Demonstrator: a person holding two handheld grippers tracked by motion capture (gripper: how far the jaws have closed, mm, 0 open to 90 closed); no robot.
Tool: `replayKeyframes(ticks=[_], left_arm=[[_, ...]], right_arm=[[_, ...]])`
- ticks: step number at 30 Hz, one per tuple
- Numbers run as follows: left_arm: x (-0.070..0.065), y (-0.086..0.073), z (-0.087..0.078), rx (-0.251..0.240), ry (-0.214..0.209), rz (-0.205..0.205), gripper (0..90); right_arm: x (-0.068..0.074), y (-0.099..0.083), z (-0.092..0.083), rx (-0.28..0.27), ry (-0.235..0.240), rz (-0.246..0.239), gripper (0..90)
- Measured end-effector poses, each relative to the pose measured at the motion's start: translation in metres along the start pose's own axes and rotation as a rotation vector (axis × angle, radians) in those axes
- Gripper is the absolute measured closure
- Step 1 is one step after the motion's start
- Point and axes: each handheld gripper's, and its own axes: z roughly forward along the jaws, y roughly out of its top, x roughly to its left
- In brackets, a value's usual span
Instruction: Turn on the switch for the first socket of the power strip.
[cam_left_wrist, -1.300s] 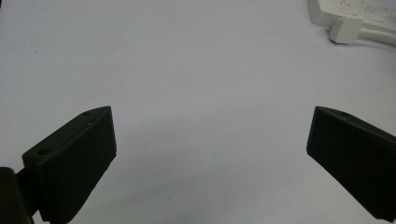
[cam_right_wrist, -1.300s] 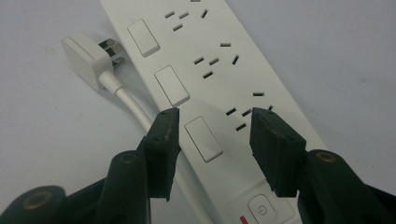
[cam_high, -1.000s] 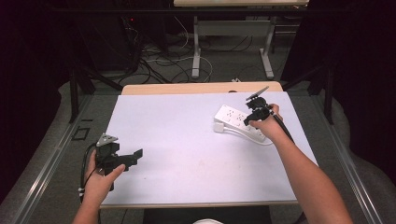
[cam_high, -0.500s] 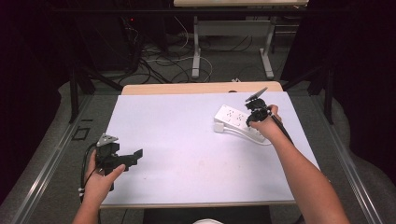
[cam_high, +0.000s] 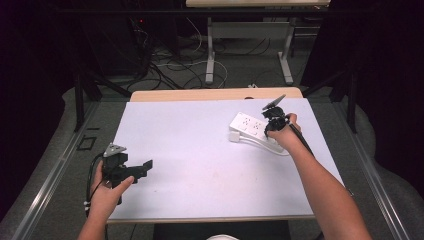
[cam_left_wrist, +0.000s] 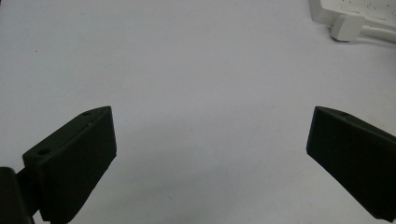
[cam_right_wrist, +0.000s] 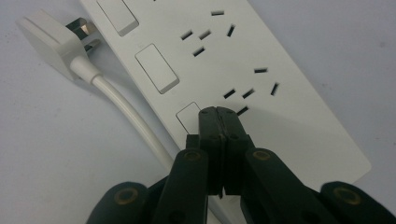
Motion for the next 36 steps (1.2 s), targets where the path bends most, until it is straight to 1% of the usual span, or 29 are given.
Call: replayKeyframes(ticks=[1, 6, 7, 8, 10, 12, 20, 22, 27, 28, 30, 33, 34, 35, 36], left_arm=[[0.0001, 0.0, 0.0, 0.001, 0.0, 0.001, 1.5], [0.0002, -0.0001, 0.0, 0.001, 0.0, -0.001, 1.5], [0.0003, -0.0002, 0.0, 0.001, 0.0, -0.001, 1.5], [0.0003, -0.0002, 0.0, 0.001, 0.0, -0.001, 1.5], [0.0002, -0.0003, 0.0002, 0.002, 0.001, 0.0, 1.5], [0.0001, -0.0003, 0.0004, 0.002, 0.0, 0.0, 1.5], [0.0001, -0.0003, 0.0003, 0.003, -0.001, 0.0, 1.5], [0.0001, -0.0004, 0.0003, 0.004, 0.001, 0.0, 1.5], [0.0001, -0.0004, 0.0004, 0.003, 0.0, 0.003, 1.5], [0.0002, -0.0004, 0.0004, 0.003, -0.001, 0.002, 1.5], [0.0002, -0.0005, 0.0004, 0.004, 0.001, 0.002, 1.5], [0.0001, -0.0006, 0.0004, 0.007, 0.001, 0.004, 1.5], [0.0001, -0.0006, 0.0004, 0.007, 0.001, 0.004, 1.5], [0.0001, -0.0006, 0.0004, 0.007, 0.001, 0.004, 1.5], [0.0001, -0.0006, 0.0002, 0.007, 0.001, 0.004, 1.5]], right_arm=[[-0.0005, -0.0002, -0.0005, 0.011, -0.003, -0.011, 90.0], [-0.0011, -0.0002, 0.0017, 0.008, -0.003, -0.009, 90.0], [-0.002, -0.0007, 0.0019, 0.004, 0.01, -0.014, 90.0], [-0.0024, -0.0013, 0.0029, -0.001, 0.008, 0.004, 90.0], [-0.003, -0.0017, 0.0033, -0.011, 0.012, 0.008, 90.0], [-0.0051, -0.0022, 0.0035, -0.016, 0.026, 0.019, 90.0], [-0.0072, -0.003, 0.0037, -0.016, 0.051, 0.034, 90.0], [-0.0074, -0.0033, 0.0039, -0.019, 0.056, 0.029, 90.0], [-0.0072, -0.0035, 0.0039, -0.019, 0.056, 0.027, 90.0], [-0.0078, -0.0045, 0.0046, -0.034, 0.064, 0.026, 90.0], [-0.008, -0.0046, 0.0047, -0.037, 0.063, 0.021, 90.0], [-0.0079, -0.0048, 0.0046, -0.036, 0.062, 0.026, 90.0], [-0.0077, -0.0046, 0.0041, -0.028, 0.058, 0.026, 90.0], [-0.0075, -0.005, 0.0047, -0.038, 0.062, 0.026, 90.0], [-0.0072, -0.0048, 0.0041, -0.026, 0.057, 0.022, 90.0]])
